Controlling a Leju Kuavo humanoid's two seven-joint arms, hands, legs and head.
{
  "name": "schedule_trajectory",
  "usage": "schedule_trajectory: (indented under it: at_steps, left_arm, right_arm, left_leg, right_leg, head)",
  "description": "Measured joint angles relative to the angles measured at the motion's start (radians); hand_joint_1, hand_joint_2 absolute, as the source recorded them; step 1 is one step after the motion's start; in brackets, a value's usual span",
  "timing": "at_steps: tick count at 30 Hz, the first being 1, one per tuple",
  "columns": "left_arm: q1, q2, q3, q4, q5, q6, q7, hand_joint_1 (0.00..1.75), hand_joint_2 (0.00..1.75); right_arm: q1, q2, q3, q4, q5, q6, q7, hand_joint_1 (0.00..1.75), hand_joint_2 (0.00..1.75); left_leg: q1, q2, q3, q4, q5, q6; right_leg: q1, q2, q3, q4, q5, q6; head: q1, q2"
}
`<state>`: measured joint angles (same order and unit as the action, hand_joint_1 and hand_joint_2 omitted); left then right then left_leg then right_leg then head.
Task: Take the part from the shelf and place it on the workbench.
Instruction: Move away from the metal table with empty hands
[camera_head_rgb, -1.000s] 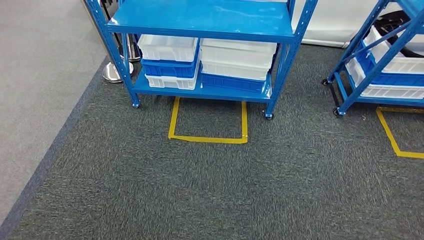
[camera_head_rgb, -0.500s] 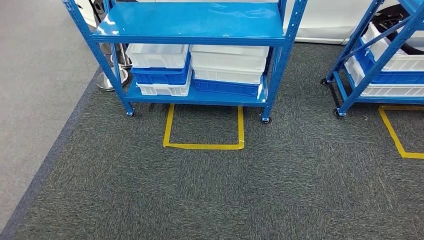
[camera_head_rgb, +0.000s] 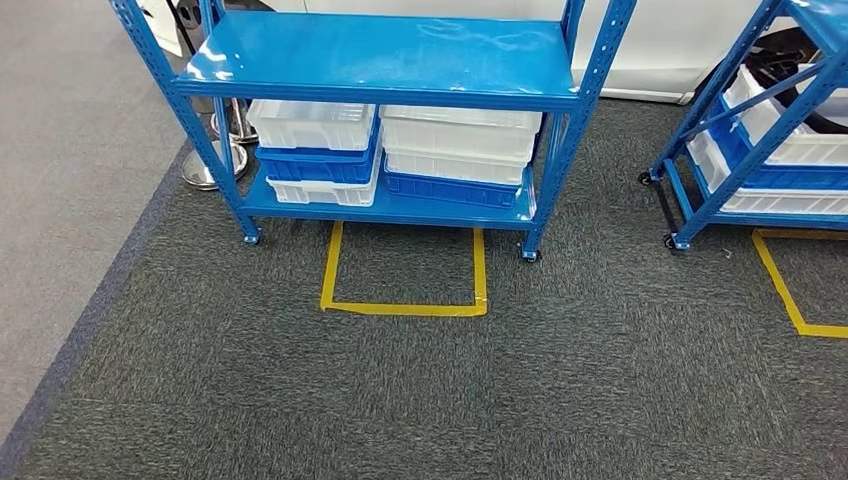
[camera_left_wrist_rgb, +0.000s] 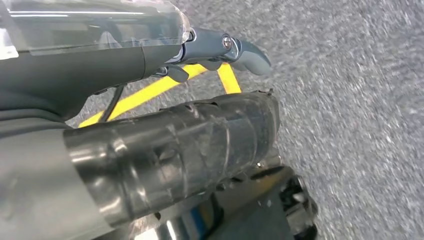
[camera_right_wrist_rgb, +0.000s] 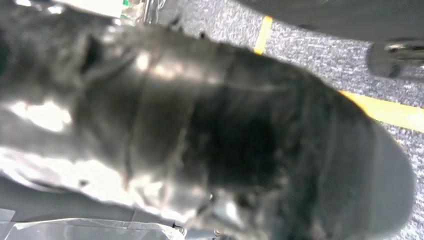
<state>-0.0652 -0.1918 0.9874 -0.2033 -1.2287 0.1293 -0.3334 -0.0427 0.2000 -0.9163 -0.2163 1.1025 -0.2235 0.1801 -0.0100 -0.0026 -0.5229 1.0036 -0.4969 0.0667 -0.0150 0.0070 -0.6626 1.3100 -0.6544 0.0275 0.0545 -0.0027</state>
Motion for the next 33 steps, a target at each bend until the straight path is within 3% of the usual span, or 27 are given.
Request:
schedule_trajectory:
  at_steps: [1, 2, 4, 5, 6, 7, 10, 12, 14, 15, 16, 17, 18, 20, 21, 22, 25, 27, 30, 31, 32, 33]
  left_arm:
    - [0.002, 0.000, 0.000, 0.000, 0.000, 0.000, 0.000, 0.00, 0.00]
    - [0.003, 0.000, 0.000, 0.000, 0.000, -0.001, 0.000, 0.00, 0.00]
    - [0.006, -0.001, 0.000, 0.000, 0.000, -0.001, 0.000, 0.00, 0.00]
    - [0.006, -0.001, 0.000, 0.000, 0.000, -0.001, 0.000, 0.00, 0.00]
    - [0.004, -0.002, 0.000, 0.000, 0.000, -0.001, 0.001, 0.00, 0.00]
    - [0.003, -0.002, 0.000, 0.000, 0.000, -0.001, 0.001, 0.00, 0.00]
    - [-0.003, -0.003, 0.000, 0.000, 0.000, -0.001, 0.001, 0.00, 0.00]
    - [-0.004, -0.003, 0.000, 0.000, 0.000, -0.001, 0.001, 0.00, 0.00]
    - [-0.002, -0.003, -0.001, 0.000, -0.001, -0.001, 0.000, 0.00, 0.00]
    - [-0.001, -0.003, -0.001, 0.000, -0.001, -0.002, 0.000, 0.00, 0.00]
    - [0.001, -0.003, -0.001, 0.000, -0.001, -0.002, 0.000, 0.00, 0.00]
    - [0.003, -0.003, -0.001, 0.000, -0.001, -0.003, 0.000, 0.00, 0.00]
    - [0.005, -0.003, -0.001, 0.000, -0.001, -0.004, 0.000, 0.00, 0.00]
    - [0.008, -0.003, -0.001, 0.000, -0.001, -0.005, 0.000, 0.00, 0.00]
    - [0.008, -0.003, -0.001, 0.000, -0.001, -0.006, 0.000, 0.00, 0.00]
    - [0.009, -0.003, -0.001, 0.000, -0.001, -0.006, 0.000, 0.00, 0.00]
    - [0.006, -0.002, -0.001, 0.000, -0.001, -0.008, -0.001, 0.00, 0.00]
    - [0.003, -0.002, -0.001, 0.000, 0.000, -0.008, -0.002, 0.00, 0.00]
    - [0.001, -0.002, -0.001, 0.000, 0.000, -0.008, -0.004, 0.00, 0.00]
    - [0.002, -0.002, -0.001, 0.000, 0.000, -0.008, -0.004, 0.00, 0.00]
    - [0.003, -0.002, -0.001, 0.000, 0.000, -0.008, -0.005, 0.00, 0.00]
    - [0.005, -0.002, -0.001, 0.000, 0.000, -0.009, -0.005, 0.00, 0.00]
  right_arm:
    - [0.001, -0.001, 0.000, 0.000, 0.000, 0.000, 0.000, 0.00, 0.00]
    - [0.002, -0.002, 0.000, 0.000, 0.000, 0.000, 0.001, 0.00, 0.00]
    - [0.007, -0.002, 0.000, 0.000, 0.000, 0.000, 0.002, 0.00, 0.00]
    - [0.009, -0.002, -0.001, 0.000, 0.000, 0.000, 0.003, 0.00, 0.00]
    - [0.010, -0.003, -0.001, 0.000, 0.000, 0.000, 0.004, 0.00, 0.00]
    - [0.009, -0.003, -0.001, 0.001, 0.000, 0.000, 0.004, 0.00, 0.00]
    - [0.009, -0.002, -0.001, 0.000, 0.000, 0.000, 0.006, 0.00, 0.00]
    - [0.010, -0.002, -0.001, 0.000, 0.000, 0.000, 0.007, 0.00, 0.00]
    - [0.010, -0.002, -0.001, 0.000, 0.000, 0.000, 0.007, 0.00, 0.00]
    - [0.009, -0.002, -0.001, 0.000, 0.000, 0.000, 0.007, 0.00, 0.00]
    - [0.010, -0.002, -0.001, 0.000, 0.000, 0.000, 0.007, 0.00, 0.00]
    - [0.010, -0.002, -0.001, 0.000, 0.000, 0.000, 0.007, 0.00, 0.00]
    - [0.010, -0.002, -0.001, 0.000, 0.000, 0.000, 0.007, 0.00, 0.00]
    - [0.012, -0.002, -0.001, 0.001, -0.001, 0.001, 0.008, 0.00, 0.00]
    - [0.011, -0.002, -0.001, 0.001, -0.001, 0.001, 0.008, 0.00, 0.00]
    - [0.010, -0.001, -0.001, 0.001, -0.001, 0.001, 0.008, 0.00, 0.00]
    - [0.004, -0.001, -0.002, 0.001, -0.003, 0.001, 0.008, 0.00, 0.00]
    - [0.001, -0.001, -0.002, 0.001, -0.003, 0.001, 0.008, 0.00, 0.00]
    - [0.000, -0.001, -0.002, 0.001, -0.003, 0.001, 0.008, 0.00, 0.00]
    - [0.001, -0.001, -0.002, 0.001, -0.003, 0.001, 0.008, 0.00, 0.00]
    - [0.003, -0.001, -0.002, 0.001, -0.003, 0.001, 0.008, 0.00, 0.00]
    - [0.005, -0.001, -0.002, 0.001, -0.003, 0.002, 0.009, 0.00, 0.00]
  left_leg:
    - [0.002, -0.001, 0.012, 0.000, -0.010, -0.003]
    - [0.005, -0.002, 0.027, 0.000, -0.022, -0.007]
    - [0.010, -0.003, 0.055, 0.003, -0.048, -0.018]
    - [0.011, -0.003, 0.064, 0.004, -0.061, -0.025]
    - [0.011, -0.003, 0.070, 0.003, -0.071, -0.032]
    - [0.011, -0.003, 0.077, 0.005, -0.076, -0.040]
    - [0.013, -0.003, 0.069, 0.051, -0.059, -0.060]
    - [0.016, -0.002, 0.008, 0.153, -0.064, -0.068]
    - [0.017, -0.002, -0.074, 0.261, -0.117, -0.072]
    - [0.017, -0.002, -0.107, 0.287, -0.150, -0.073]
    - [0.018, -0.002, -0.128, 0.289, -0.170, -0.072]
    - [0.018, -0.002, -0.138, 0.264, -0.168, -0.070]
    - [0.018, -0.002, -0.137, 0.217, -0.134, -0.065]
    - [0.015, -0.002, -0.127, 0.110, -0.025, -0.054]
    - [0.011, -0.003, -0.121, 0.078, 0.012, -0.049]
    - [0.008, -0.003, -0.116, 0.061, 0.033, -0.045]
    - [0.004, -0.004, -0.081, 0.045, 0.036, -0.028]
    - [0.005, -0.003, -0.055, 0.037, 0.029, -0.014]
    - [0.003, -0.004, -0.028, 0.035, 0.004, -0.007]
    - [0.002, -0.006, -0.015, 0.035, -0.008, -0.008]
    - [0.002, -0.008, 0.001, 0.035, -0.021, -0.009]
    - [0.002, -0.009, 0.018, 0.035, -0.034, -0.010]
  right_leg:
    - [-0.003, 0.000, -0.015, -0.005, -0.002, 0.004]
    - [-0.006, -0.001, -0.017, -0.040, 0.019, 0.007]
    - [-0.010, -0.005, 0.000, -0.157, 0.122, 0.011]
    - [-0.009, -0.007, 0.007, -0.203, 0.164, 0.007]
    - [-0.006, -0.008, 0.012, -0.230, 0.195, 0.001]
    - [-0.004, -0.008, 0.015, -0.241, 0.205, -0.007]
    - [-0.004, -0.005, 0.042, -0.257, 0.195, -0.030]
    - [-0.005, -0.007, 0.068, -0.271, 0.185, -0.041]
    - [-0.003, -0.006, 0.090, -0.278, 0.171, -0.048]
    - [-0.002, -0.005, 0.102, -0.279, 0.162, -0.048]
    - [-0.001, -0.003, 0.116, -0.280, 0.151, -0.048]
    - [0.000, -0.002, 0.131, -0.280, 0.140, -0.047]
    - [0.002, -0.001, 0.146, -0.280, 0.128, -0.046]
    - [0.005, 0.001, 0.171, -0.279, 0.103, -0.040]
    - [0.005, 0.003, 0.180, -0.278, 0.091, -0.034]
    - [0.005, 0.004, 0.190, -0.274, 0.082, -0.027]
    - [0.001, 0.004, 0.205, -0.241, 0.077, -0.010]
    - [-0.001, 0.001, 0.161, -0.159, 0.067, -0.005]
    - [0.000, 0.000, 0.041, -0.009, -0.006, 0.000]
    - [0.001, -0.001, 0.014, 0.003, -0.026, 0.000]
    - [0.002, -0.001, 0.000, -0.013, -0.028, -0.001]
    - [0.004, -0.001, -0.005, -0.054, -0.005, -0.004]
  head:
    - [0.000, 0.000]
    - [0.000, 0.000]
    - [0.001, 0.000]
    - [0.001, 0.000]
    - [0.001, 0.000]
    - [0.001, 0.000]
    - [0.000, 0.000]
    - [0.000, 0.000]
    - [-0.001, 0.000]
    - [-0.001, 0.000]
    - [-0.001, 0.000]
    - [-0.001, 0.000]
    - [-0.001, 0.000]
    - [0.000, 0.000]
    - [0.000, 0.000]
    - [0.000, 0.000]
    - [-0.001, 0.000]
    - [0.000, 0.000]
    - [0.000, 0.000]
    - [0.000, 0.000]
    - [0.000, 0.000]
    - [0.000, 0.000]
